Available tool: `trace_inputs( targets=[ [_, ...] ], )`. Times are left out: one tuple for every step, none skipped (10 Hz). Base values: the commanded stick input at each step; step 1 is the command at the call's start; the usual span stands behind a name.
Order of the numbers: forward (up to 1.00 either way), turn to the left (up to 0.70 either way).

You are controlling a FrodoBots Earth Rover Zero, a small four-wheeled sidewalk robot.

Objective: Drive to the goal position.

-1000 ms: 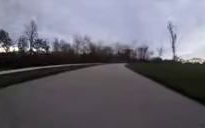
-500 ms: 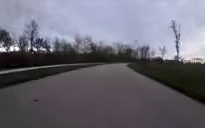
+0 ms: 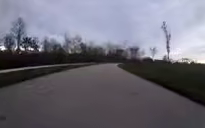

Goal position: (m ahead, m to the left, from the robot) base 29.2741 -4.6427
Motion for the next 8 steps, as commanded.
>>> trace_inputs(
  targets=[
    [1.00,-0.25],
    [1.00,-0.10],
    [1.00,-0.02],
    [1.00,0.00],
    [1.00,0.19],
    [1.00,0.38],
    [1.00,0.38],
    [1.00,0.36]
  ],
)
